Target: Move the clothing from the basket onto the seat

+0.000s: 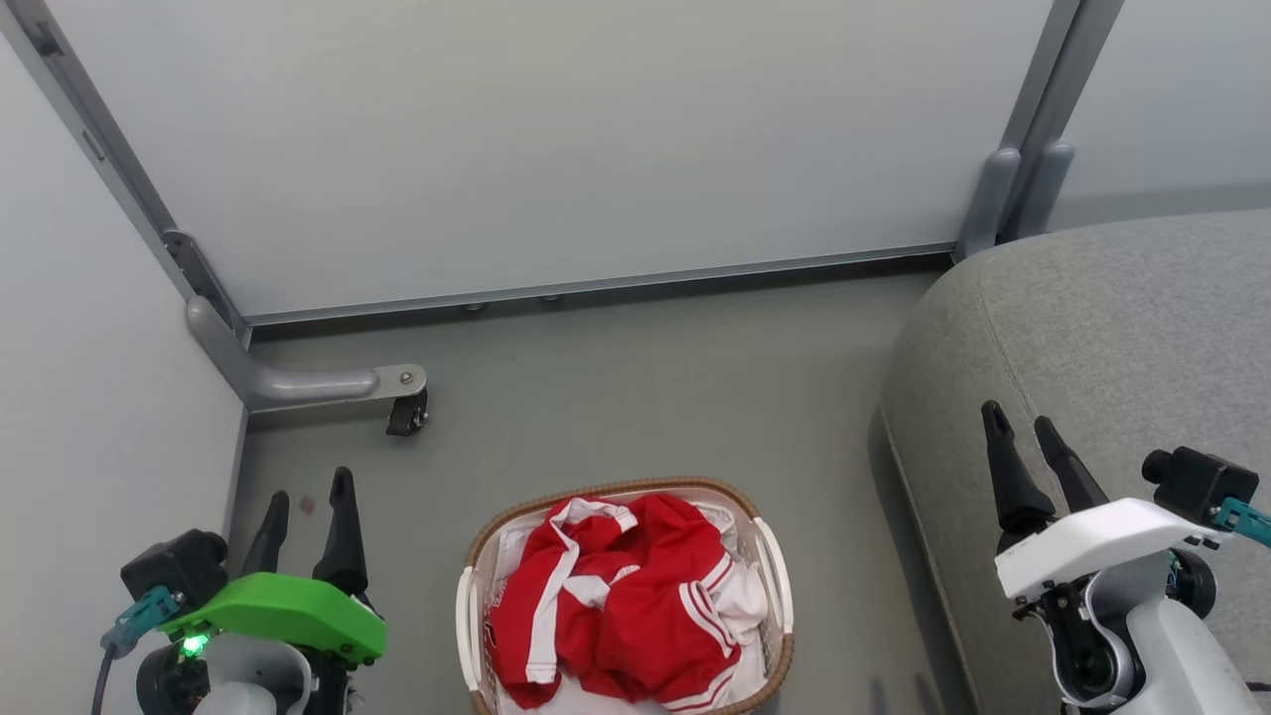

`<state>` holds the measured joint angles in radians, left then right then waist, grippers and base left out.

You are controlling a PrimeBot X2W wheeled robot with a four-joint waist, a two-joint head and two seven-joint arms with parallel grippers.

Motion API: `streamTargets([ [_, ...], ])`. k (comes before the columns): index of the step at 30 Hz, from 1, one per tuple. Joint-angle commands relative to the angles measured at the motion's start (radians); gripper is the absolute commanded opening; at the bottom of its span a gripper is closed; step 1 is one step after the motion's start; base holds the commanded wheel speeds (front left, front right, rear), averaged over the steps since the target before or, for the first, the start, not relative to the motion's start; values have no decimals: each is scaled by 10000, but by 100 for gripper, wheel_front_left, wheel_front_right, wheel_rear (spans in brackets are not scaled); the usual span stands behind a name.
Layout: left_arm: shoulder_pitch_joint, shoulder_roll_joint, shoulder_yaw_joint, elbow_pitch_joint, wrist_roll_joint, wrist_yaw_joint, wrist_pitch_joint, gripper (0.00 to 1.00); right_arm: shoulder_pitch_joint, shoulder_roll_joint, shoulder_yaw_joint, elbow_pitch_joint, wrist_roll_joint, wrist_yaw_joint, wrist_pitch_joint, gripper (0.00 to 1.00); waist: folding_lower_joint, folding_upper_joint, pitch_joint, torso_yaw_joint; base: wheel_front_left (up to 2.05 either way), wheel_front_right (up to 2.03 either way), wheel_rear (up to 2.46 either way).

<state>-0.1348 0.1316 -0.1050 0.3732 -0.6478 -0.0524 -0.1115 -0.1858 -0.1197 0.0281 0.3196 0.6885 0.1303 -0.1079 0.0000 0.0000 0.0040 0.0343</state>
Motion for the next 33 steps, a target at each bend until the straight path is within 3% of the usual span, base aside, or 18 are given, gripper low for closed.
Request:
streamTargets([
  [1, -310, 127, -71, -108, 353, 49, -96, 100, -295, -112, 29, -142, -362, 4, -138, 100, 0, 0, 4, 10, 0, 0, 0],
  [16, -24, -60, -40, 23, 1669, 258, -505, 100, -88, 217, -23, 286, -2510, 5, -539, 100, 0, 0, 79, 10, 0, 0, 0],
  [33, 283, -485, 73, 69, 3340, 62, -893, 100, 243, 627, -215, 322, -4436, 5, -932, 100, 0, 0, 187, -15, 0, 0, 0],
])
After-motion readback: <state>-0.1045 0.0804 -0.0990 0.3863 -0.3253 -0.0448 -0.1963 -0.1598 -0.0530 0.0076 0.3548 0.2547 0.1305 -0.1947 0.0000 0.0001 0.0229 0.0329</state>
